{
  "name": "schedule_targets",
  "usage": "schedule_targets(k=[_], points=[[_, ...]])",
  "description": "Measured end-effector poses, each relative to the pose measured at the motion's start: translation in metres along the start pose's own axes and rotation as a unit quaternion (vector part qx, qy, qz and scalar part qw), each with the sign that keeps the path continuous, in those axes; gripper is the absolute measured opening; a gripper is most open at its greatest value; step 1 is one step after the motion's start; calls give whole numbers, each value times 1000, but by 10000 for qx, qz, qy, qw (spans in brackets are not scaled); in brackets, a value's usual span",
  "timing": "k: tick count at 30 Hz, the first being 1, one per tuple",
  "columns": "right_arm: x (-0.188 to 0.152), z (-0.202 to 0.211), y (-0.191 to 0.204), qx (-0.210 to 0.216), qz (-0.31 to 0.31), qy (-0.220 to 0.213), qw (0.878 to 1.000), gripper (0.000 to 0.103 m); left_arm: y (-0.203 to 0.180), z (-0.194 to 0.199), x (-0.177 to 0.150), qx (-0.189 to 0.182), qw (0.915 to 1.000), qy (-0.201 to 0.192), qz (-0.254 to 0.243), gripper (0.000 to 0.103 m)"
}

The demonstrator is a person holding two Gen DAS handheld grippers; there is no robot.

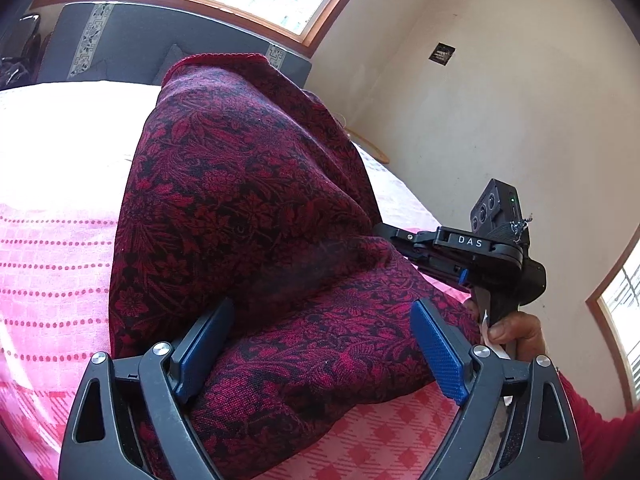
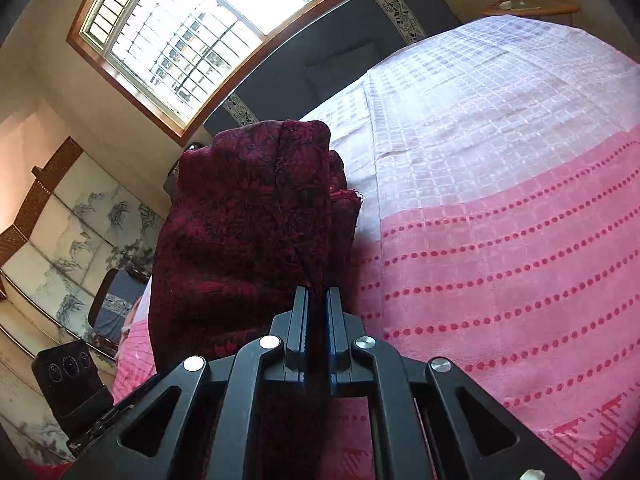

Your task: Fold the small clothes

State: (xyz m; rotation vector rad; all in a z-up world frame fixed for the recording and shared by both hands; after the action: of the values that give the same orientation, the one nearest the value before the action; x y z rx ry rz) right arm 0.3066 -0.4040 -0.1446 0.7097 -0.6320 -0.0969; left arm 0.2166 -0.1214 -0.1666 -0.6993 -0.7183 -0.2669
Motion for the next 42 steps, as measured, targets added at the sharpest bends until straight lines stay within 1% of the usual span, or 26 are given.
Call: schedule_targets(k=[2, 4, 6, 8, 9, 11, 13, 14, 18, 22, 23, 25, 28, 29, 31, 32, 34, 36, 37, 40, 42], points=[[3, -2, 8, -91, 165, 28, 9998, 8, 0, 0, 0, 21, 10000, 5, 16, 90], [5, -2, 14, 19, 165, 47, 9999, 12, 0, 0, -1, 30, 10000, 13, 27, 90], [6, 1, 18, -58, 195, 13, 9998, 16, 0, 0, -2, 53, 10000, 21, 12, 90], [6, 8, 17, 28, 146, -25, 9999, 20, -2, -2, 1, 89, 10000, 34, -8, 90], [4, 11, 18, 8, 138, -31, 9999, 21, -3, -3, 3, 100, 9999, 33, -7, 90], [-3, 16, 20, 4, 198, 47, 9998, 29, -4, -3, 3, 105, 9999, 30, -6, 90], [-11, 20, 24, 29, 229, 169, 9996, 33, -4, -3, 3, 96, 10000, 24, 2, 90], [-15, 23, 25, 33, 226, 212, 9995, 34, -5, -3, 3, 95, 10000, 21, 5, 90], [-30, 39, 25, 362, -58, 349, 9987, 34, -5, -3, 3, 89, 10000, -6, 28, 90], [-54, 55, 15, 686, -649, 717, 9929, 38, -2, -1, 2, 77, 10000, -34, 54, 90], [-62, 58, 12, 766, -844, 820, 9901, 40, -1, -1, 2, 70, 9999, -41, 63, 90], [-75, 63, 9, 1071, -1191, 992, 9821, 43, 0, 0, 1, 65, 9999, -54, 76, 90], [-90, 60, 15, 1609, -1598, 1200, 9665, 43, 1, 0, 1, 76, 9999, -60, 75, 90], [-92, 58, 19, 1628, -1596, 1268, 9654, 44, 1, 0, 1, 83, 9999, -60, 71, 90], [-93, 51, 25, 1444, -1494, 1306, 9694, 45, 1, 1, 2, 85, 9999, -66, 71, 90], [-92, 48, 27, 1470, -1480, 1324, 9690, 45, 2, 1, 2, 84, 9999, -70, 74, 90], [-87, 44, 29, 1462, -1449, 1236, 9707, 45, 2, 2, 2, 67, 9999, -92, 90, 90], [-81, 40, 29, 1290, -1355, 1183, 9752, 45, 3, 2, 1, 40, 9999, -107, 110, 90], [-80, 36, 28, 1230, -1393, 1213, 9751, 45, 3, 2, 1, 34, 9999, -111, 114, 90], [-75, 29, 30, 1365, -1362, 1283, 9728, 46, 4, 3, 0, 27, 9999, -119, 120, 90], [-70, 24, 33, 1275, -1233, 1237, 9763, 46, 4, 3, 0, 16, 9998, -124, 127, 90]])
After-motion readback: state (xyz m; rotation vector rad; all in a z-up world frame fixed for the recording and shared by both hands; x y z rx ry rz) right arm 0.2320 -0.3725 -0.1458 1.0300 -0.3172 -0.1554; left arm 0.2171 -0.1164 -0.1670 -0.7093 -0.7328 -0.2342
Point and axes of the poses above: each gripper's, at about its wrist camera, not at the fingertips, and z roughly against the way its jaws point, y to its left, x to its top, the point moved 5 cm from there along -z, roughly the way its jaws point, and after that the axes turned 3 degrees about y, right-handed, at the moved point
